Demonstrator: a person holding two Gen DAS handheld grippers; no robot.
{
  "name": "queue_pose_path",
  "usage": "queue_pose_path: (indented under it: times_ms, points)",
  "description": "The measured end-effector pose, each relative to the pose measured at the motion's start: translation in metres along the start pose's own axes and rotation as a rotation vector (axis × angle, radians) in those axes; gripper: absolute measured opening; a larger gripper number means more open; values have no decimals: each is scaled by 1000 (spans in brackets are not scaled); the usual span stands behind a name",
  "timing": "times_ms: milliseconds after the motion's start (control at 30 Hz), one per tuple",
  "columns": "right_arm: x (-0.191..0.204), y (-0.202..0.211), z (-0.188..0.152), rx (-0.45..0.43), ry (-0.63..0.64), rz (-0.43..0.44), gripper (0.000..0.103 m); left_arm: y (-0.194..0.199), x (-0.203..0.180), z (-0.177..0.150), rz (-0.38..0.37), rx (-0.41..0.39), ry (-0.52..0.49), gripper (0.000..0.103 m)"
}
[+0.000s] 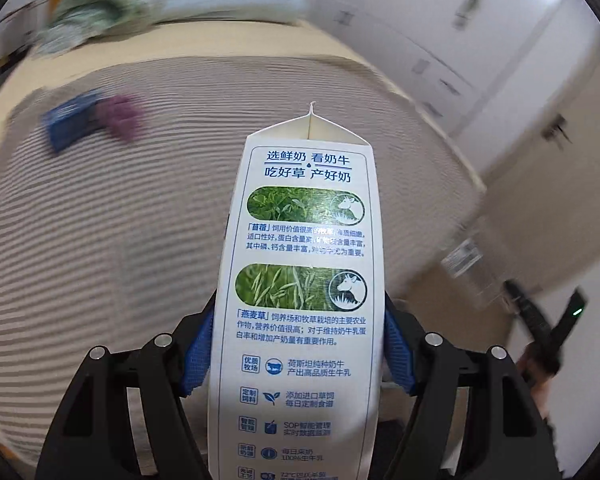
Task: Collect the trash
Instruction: 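Carry the milk carton and plastic box to the wastebasket and open both grippers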
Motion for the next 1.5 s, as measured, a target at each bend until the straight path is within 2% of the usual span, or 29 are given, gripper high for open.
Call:
queue_pose_path:
  times_ms: [133,200,267,367,433,467,567,700,800,867,967,1033,1067,1267,1367,1433,1500]
  points:
    - [-75,14,-58,19,-132,-57,26,-56,-122,-15,-64,79,-125,69]
    - [-105,8,-90,53,-193,-63,26,-93,-165,-26,-62,131,-153,69]
    - [-123,-4,-117,94,-224,-75,26,-141,-198,-39,-51,220,-168,69]
    - [-147,-28,-155,158,-298,-47,26,-220,-234,-60,5,350,-174,69]
    - [-165,-47,-179,199,-320,-37,26,-273,-242,-68,65,417,-144,69]
    - [-174,-51,-186,211,-331,-32,26,-311,-245,-73,98,490,-135,69]
    - [-189,-77,-208,254,-378,-7,26,-380,-248,-76,133,609,-64,69]
    - [-201,-98,-226,287,-400,7,26,-473,-255,-72,170,703,-36,69]
    - [-197,-120,-227,304,-396,10,26,-531,-252,-72,235,728,2,69]
    - [-193,-133,-228,311,-389,-6,26,-558,-252,-71,270,680,-5,69]
    - [-182,-154,-228,338,-365,-33,26,-591,-253,-74,273,610,-77,70]
    - [-175,-170,-230,360,-356,-53,26,-612,-240,-90,249,686,-42,70]
    - [-169,-183,-232,382,-356,-72,26,-616,-228,-96,260,689,9,70]
    - [-127,-228,-242,506,-279,-162,26,-609,-226,-78,251,699,28,71]
    - [-118,-261,-261,623,-352,-85,26,-598,-231,-77,270,684,1,77]
    - [-121,-273,-275,663,-428,-60,27,-594,-233,-80,282,711,-16,77]
    - [-127,-280,-290,699,-523,13,32,-583,-231,-81,281,736,-22,77]
Point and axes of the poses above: each gripper's, at about its wrist camera, not at the fingertips, and y roughly against the way its jaws point, x to its left, z to its top, the point moved 3 cm from there along -y, roughly the way its jaws point, and after that the axes turned 12 degrees about x, right-handed, at the moved point
